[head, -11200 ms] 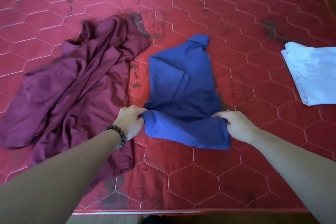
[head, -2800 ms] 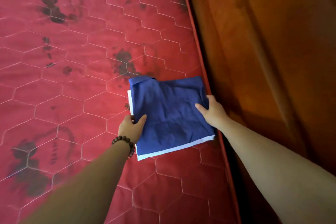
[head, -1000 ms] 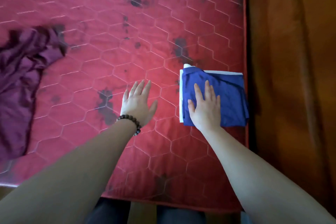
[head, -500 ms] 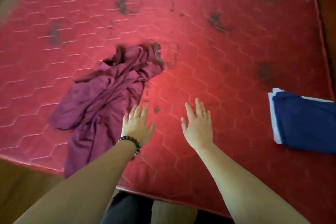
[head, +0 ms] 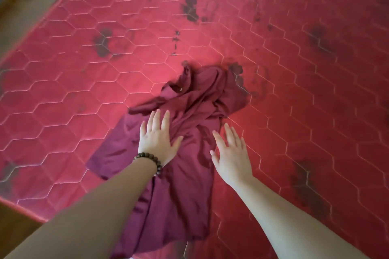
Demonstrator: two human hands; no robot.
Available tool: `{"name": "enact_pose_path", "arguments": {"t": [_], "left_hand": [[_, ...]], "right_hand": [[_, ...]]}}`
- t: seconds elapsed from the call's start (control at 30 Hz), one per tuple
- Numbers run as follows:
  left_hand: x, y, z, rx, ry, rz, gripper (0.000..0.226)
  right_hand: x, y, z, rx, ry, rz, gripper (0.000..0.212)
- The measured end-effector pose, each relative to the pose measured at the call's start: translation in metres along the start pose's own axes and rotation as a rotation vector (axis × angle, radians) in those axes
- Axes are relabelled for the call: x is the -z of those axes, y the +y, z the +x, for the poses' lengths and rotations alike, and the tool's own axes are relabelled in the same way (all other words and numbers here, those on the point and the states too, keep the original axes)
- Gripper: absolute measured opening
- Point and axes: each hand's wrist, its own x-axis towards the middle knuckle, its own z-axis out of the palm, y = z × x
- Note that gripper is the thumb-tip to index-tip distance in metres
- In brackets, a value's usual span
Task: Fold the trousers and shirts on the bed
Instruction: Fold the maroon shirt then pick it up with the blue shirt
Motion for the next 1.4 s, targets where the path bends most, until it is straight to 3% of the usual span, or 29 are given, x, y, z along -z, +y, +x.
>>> {"name": "enact_pose_path", "arguments": {"t": [0.2,0.3,0.4,0.5,0.67,0.9,1.03,1.13,1.4], "left_hand": [[-0.023,-0.029,0.102,0.123,0.13,-0.11,0.078],[-0.036,-0.04,0.14,0.162,0.086,-0.142,0.078],[-0.053,-0.046,0.152,0.168,-0.015,-0.152,0.085],[-0.071,-0.05,0.146,0.137,0.039,-0.034,0.069],[-0.079,-0.047,0.13,0.076,0.071,-0.15,0.03],[-0.031,-0.025,0.099,0.015,0.126,-0.409,0.022],[0.028,0.015,0.061,-0.013,0.159,-0.497,0.016],[0.083,0.056,0.025,-0.081,0.167,-0.54,0.024],[0.256,0.134,-0.068,-0.468,0.275,-0.751,0.044]], "right_hand": [[-0.005,0.001,0.139,0.141,0.148,-0.054,0.054],[-0.003,-0.012,0.201,0.192,0.209,-0.074,0.056],[-0.015,-0.03,0.238,0.245,0.05,-0.121,0.07],[-0.038,-0.035,0.247,0.216,-0.172,-0.168,0.07],[-0.05,-0.03,0.227,0.266,0.093,-0.17,0.035],[0.001,-0.019,0.181,0.298,0.156,0.085,0.016],[0.066,-0.018,0.132,0.22,0.206,0.149,0.017],[0.128,-0.019,0.082,0.148,0.253,0.192,0.02],[0.318,-0.041,-0.052,0.144,0.461,0.297,0.037]]}}
